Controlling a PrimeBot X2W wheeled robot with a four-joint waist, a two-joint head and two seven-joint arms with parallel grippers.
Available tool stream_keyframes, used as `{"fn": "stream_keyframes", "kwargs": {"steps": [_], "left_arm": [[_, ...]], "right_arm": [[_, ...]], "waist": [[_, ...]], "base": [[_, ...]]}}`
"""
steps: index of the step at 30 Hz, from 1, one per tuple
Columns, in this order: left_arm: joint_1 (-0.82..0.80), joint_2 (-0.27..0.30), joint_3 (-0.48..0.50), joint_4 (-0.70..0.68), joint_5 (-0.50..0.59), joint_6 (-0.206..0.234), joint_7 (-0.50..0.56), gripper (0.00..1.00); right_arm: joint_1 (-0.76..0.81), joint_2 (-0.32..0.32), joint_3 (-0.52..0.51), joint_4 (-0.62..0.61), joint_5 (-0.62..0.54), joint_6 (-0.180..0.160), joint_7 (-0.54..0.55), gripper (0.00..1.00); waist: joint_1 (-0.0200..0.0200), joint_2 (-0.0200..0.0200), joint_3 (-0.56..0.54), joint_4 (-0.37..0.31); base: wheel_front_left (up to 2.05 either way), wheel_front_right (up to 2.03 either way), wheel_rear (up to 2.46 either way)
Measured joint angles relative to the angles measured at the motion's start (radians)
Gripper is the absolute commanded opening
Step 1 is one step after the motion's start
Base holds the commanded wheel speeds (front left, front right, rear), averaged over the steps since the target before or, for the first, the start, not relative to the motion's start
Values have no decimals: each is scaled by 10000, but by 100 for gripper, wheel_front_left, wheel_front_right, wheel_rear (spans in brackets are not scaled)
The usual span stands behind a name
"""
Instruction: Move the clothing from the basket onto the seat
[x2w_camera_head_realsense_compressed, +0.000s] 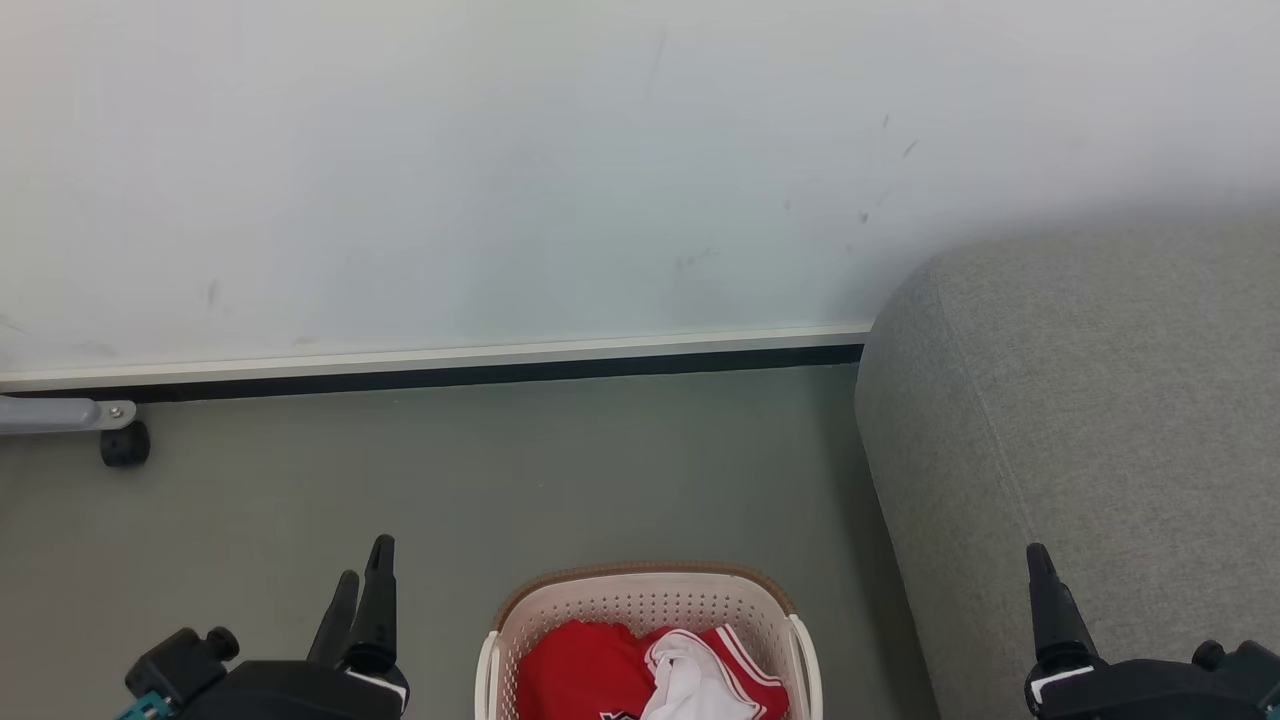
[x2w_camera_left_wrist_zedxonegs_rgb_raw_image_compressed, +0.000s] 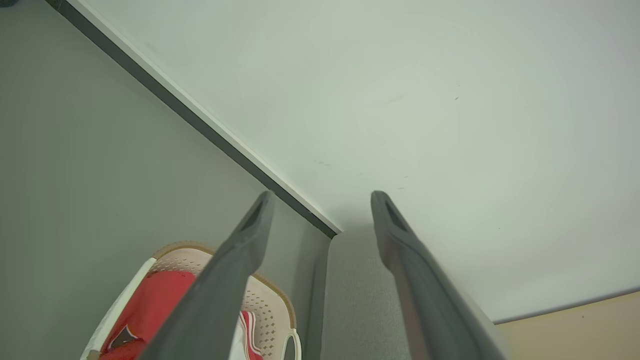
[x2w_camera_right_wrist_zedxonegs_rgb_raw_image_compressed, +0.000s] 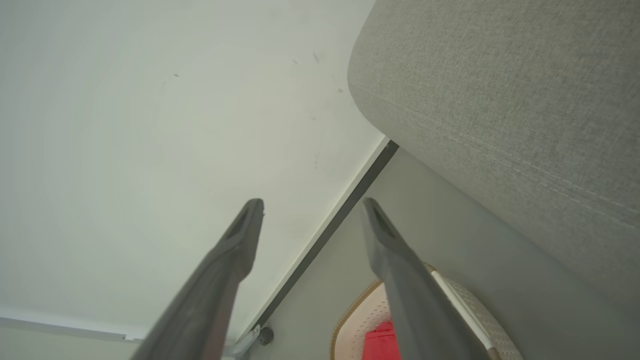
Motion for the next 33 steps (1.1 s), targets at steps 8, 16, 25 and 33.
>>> {"fn": "stream_keyframes", "kwargs": {"steps": [8,16,25,33], "left_arm": [[0,184,-313,-224,1624,249,-263,100],[0,293,-514,-393,2945,437,-535,100],[7,378,-660,-566,4389,623,-878,100],[25,433,-698,-616,5591,861,-1160,100]], "right_arm": [[1,-186,487,-201,-1492,-219,-284,100],[18,-209,725,-397,-2522,-401,-541,100],[211,-232,988,-629,-3814,-625,-882,100],[229,-284,1250,-809,-4943,-826,-1189,100]], "waist": [[0,0,-9,-2],[0,0,-27,5],[0,0,-45,28],[0,0,-66,41]], "base": [[0,0,0],[0,0,0],[0,0,0],[0,0,0]]}}
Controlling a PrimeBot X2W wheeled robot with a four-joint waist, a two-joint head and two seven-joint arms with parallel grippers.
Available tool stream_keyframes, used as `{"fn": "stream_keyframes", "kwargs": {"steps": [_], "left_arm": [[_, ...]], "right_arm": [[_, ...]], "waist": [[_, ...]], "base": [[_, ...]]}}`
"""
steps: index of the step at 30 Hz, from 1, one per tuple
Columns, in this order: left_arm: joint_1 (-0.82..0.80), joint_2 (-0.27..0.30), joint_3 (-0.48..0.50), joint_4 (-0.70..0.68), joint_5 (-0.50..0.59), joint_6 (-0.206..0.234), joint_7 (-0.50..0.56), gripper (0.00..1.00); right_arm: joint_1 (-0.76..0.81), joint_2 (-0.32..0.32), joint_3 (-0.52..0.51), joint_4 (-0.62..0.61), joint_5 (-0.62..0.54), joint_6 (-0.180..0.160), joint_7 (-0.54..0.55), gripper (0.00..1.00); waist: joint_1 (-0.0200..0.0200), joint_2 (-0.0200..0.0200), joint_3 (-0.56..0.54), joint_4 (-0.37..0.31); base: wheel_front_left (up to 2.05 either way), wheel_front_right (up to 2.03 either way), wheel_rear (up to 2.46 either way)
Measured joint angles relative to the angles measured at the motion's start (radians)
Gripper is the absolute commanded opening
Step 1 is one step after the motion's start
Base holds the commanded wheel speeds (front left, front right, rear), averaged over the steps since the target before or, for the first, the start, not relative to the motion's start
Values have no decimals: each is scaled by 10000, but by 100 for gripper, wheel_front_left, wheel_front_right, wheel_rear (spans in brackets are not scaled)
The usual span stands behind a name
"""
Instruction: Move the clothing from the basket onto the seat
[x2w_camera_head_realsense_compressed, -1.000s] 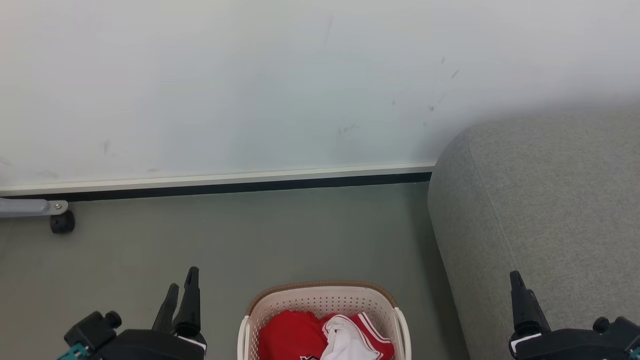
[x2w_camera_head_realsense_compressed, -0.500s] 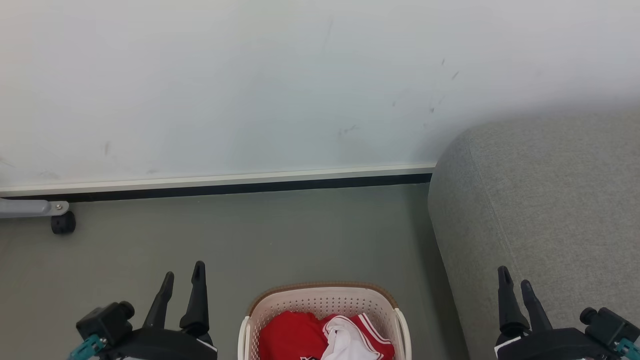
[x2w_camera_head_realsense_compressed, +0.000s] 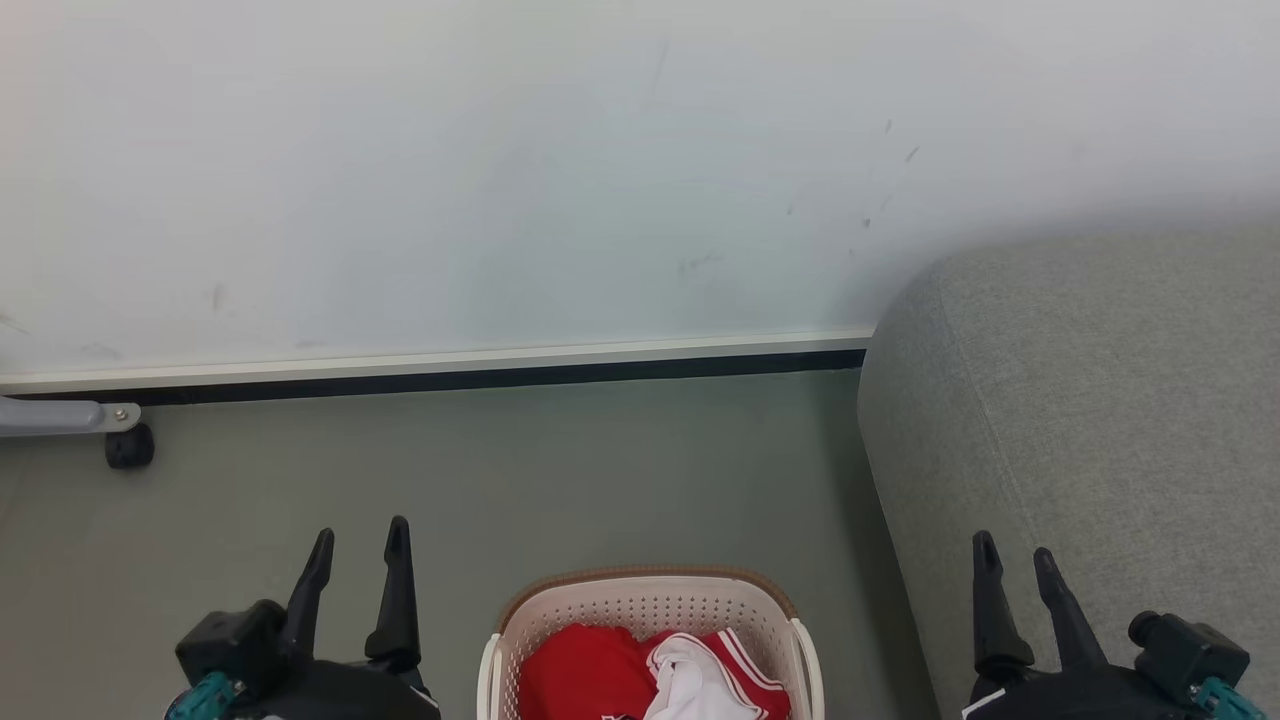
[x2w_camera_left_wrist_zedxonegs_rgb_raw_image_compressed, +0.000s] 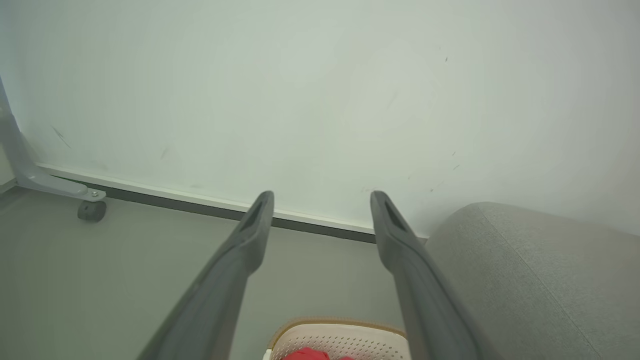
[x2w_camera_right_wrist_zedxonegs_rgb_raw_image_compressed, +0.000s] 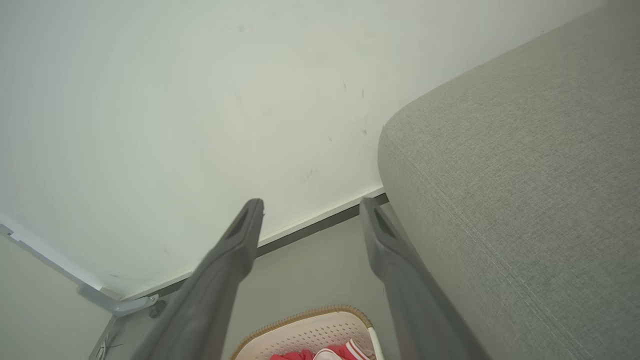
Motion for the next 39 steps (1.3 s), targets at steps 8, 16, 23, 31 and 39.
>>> {"fn": "stream_keyframes", "kwargs": {"steps": [8,16,23,31,39], "left_arm": [[147,0,-105,-2,1158,186,-330,100],[229,-6,-299,25,2157,370,-604,100],[405,-8,-430,88,3076,543,-899,100],[419,-33,-449,188,3379,533,-951,100],[532,-77,-401,299,3319,520,-951,100]], "right_arm": [[107,-56,291,-146,-1166,-182,-305,100],[231,-128,520,-265,-2243,-368,-596,100],[435,-192,794,-426,-3300,-543,-848,100],[451,-205,861,-489,-3626,-587,-928,100],[461,-205,842,-483,-3626,-587,-928,100]], "waist": [[0,0,-39,-9],[0,0,-102,-14],[-1,0,-184,-6],[0,-1,-223,19],[0,0,-215,16]], "base": [[0,0,0],[0,0,0],[0,0,0],[0,0,0],[0,0,0]]}}
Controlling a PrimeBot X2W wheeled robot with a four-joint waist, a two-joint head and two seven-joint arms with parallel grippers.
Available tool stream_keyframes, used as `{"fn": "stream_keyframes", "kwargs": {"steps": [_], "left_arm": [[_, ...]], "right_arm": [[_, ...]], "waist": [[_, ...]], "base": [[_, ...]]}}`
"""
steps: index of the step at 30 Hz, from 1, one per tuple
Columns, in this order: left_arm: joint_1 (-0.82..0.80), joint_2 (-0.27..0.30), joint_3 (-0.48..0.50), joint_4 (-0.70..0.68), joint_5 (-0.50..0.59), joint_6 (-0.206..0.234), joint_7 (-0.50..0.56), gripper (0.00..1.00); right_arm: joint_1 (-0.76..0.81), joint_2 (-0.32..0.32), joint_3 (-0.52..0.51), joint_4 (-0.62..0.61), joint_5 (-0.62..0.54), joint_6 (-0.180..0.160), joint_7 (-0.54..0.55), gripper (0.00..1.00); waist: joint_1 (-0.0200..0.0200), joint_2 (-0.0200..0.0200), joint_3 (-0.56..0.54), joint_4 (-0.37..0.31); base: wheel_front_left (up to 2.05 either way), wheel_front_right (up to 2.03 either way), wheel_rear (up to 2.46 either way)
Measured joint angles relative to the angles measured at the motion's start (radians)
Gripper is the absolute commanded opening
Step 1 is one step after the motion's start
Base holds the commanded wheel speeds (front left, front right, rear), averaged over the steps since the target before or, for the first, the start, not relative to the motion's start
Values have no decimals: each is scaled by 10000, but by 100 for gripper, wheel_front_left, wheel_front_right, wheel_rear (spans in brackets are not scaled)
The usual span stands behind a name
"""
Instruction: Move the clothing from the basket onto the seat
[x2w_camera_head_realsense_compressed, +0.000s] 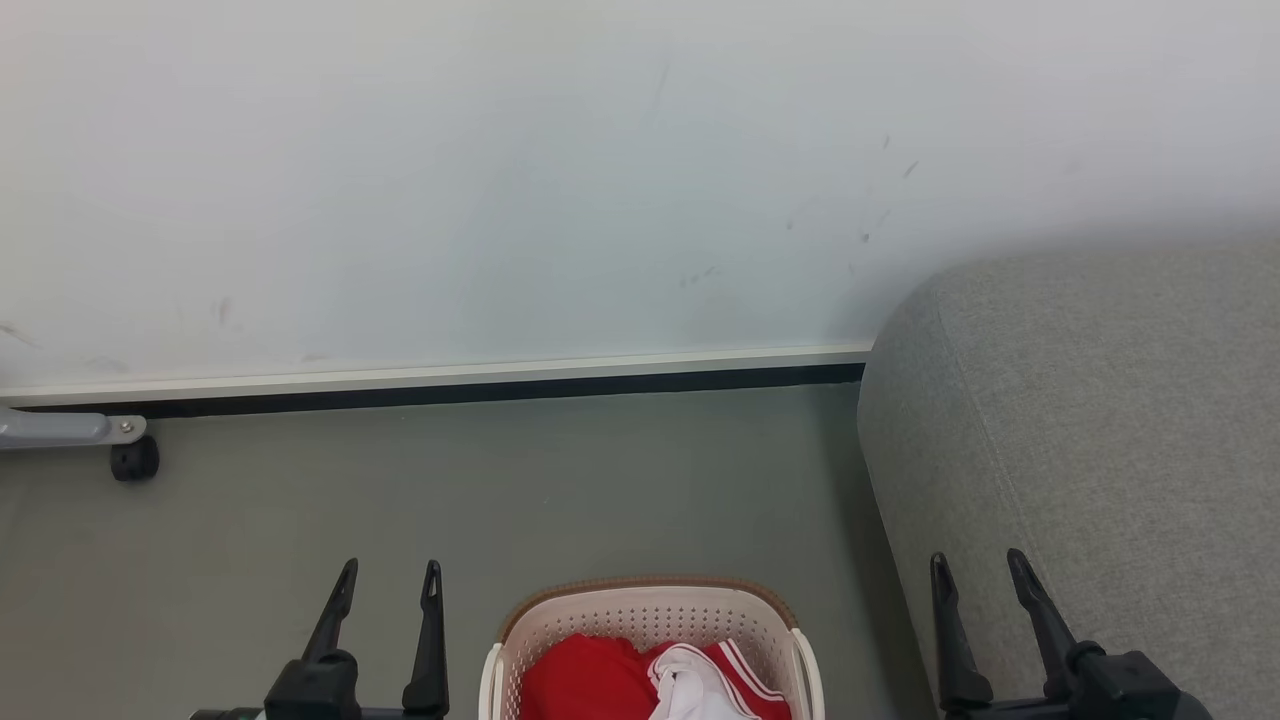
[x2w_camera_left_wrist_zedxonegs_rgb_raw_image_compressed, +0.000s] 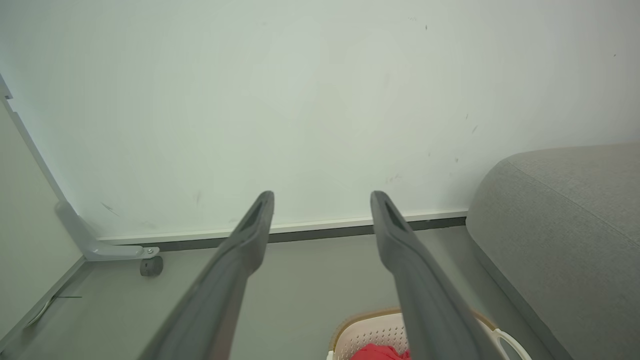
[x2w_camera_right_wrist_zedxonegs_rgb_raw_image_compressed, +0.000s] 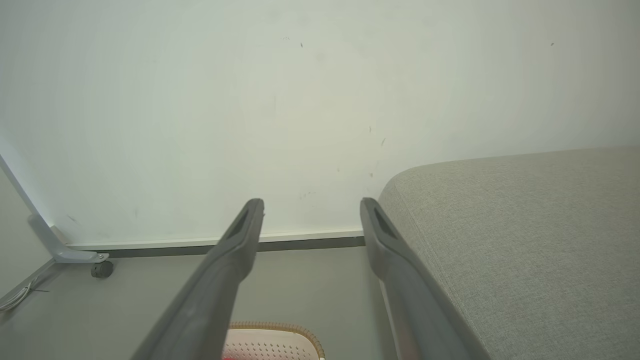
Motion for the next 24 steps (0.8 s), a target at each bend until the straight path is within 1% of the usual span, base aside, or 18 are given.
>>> {"fn": "stream_keyframes", "kwargs": {"steps": [2,3,22,24], "left_arm": [[6,-12,12,17,-4,-6,0,100],[6,-19,21,31,-4,-77,0,100],[6,-42,69,21,0,-90,0,100],[6,-42,59,-29,10,-171,0,100]], "right_arm": [[19,0,-10,0,0,0,0,100],[28,0,-15,0,-2,0,0,100],[134,6,-138,-163,-58,17,0,100],[135,6,-163,-238,-67,17,-2,100]], "waist": [[0,0,6,-4],[0,0,10,-7],[0,0,299,-30],[0,0,388,-45]], "base": [[0,0,0],[0,0,0],[0,0,0],[0,0,0]]}}
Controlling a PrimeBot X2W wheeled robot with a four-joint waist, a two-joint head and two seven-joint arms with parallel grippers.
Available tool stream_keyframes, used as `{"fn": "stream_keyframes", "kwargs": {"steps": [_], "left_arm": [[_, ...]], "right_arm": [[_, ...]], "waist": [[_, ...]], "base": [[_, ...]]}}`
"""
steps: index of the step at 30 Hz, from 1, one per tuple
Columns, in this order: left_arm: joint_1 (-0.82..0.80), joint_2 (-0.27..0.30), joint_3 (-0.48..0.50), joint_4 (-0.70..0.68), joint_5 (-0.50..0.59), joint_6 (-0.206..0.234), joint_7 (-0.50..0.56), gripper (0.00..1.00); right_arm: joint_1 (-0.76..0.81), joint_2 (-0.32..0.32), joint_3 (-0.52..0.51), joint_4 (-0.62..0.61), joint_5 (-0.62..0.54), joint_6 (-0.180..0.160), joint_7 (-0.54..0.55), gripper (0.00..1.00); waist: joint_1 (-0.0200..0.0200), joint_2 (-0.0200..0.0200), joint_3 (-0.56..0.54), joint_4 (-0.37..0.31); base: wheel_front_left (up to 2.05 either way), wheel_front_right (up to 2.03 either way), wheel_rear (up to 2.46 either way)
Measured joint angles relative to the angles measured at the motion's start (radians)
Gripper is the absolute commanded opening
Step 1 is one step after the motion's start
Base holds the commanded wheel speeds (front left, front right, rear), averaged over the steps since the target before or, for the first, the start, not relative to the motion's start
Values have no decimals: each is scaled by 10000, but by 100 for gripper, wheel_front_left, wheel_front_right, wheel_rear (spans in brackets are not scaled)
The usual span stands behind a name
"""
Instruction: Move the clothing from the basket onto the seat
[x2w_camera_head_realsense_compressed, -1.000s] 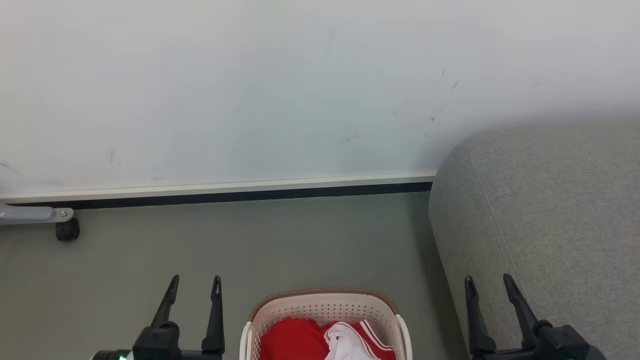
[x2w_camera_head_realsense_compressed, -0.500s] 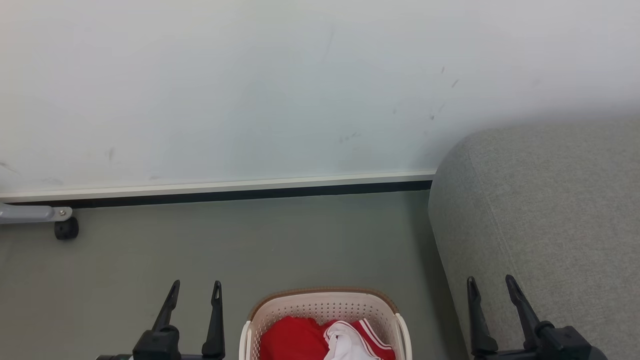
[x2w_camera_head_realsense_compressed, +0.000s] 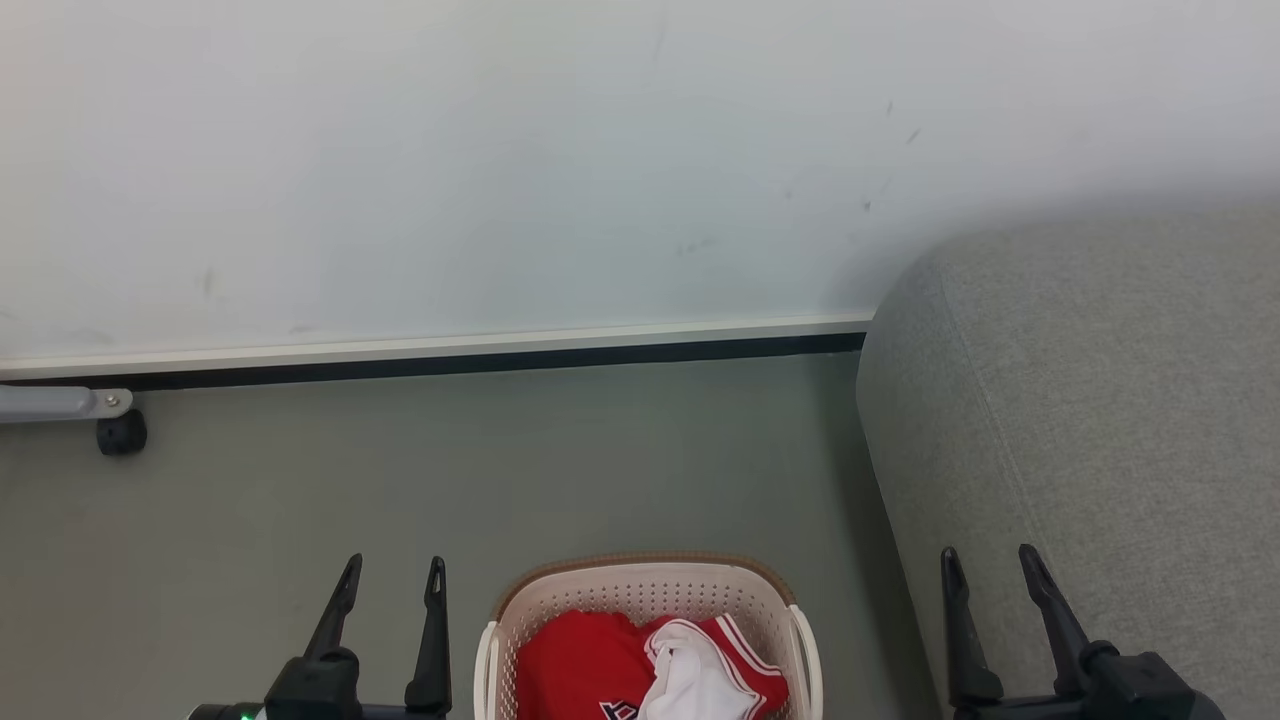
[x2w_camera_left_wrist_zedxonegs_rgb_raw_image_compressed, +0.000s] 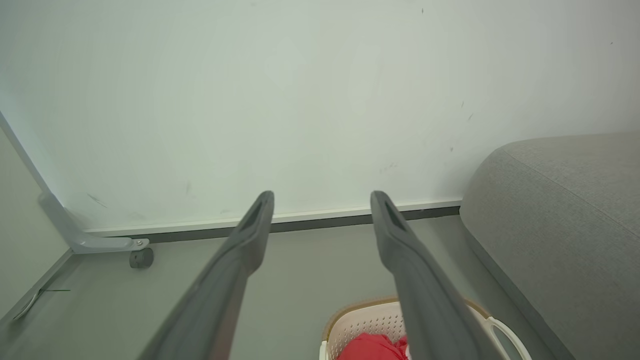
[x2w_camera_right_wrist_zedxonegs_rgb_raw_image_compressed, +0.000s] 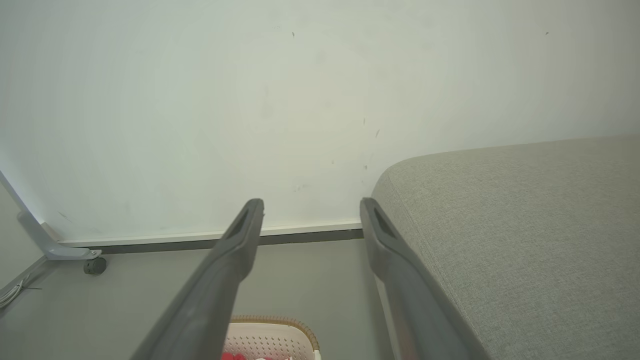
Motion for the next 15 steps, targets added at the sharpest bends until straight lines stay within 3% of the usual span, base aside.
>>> {"fn": "stream_keyframes", "kwargs": {"steps": [15], "left_arm": [[-860,56,-602,253,435,-357,0,100]], "right_arm": [[-759,-194,-424,-754,-265,44,-42,100]], "waist": [[1,1,1596,-306]], "base": [[0,0,0]]}}
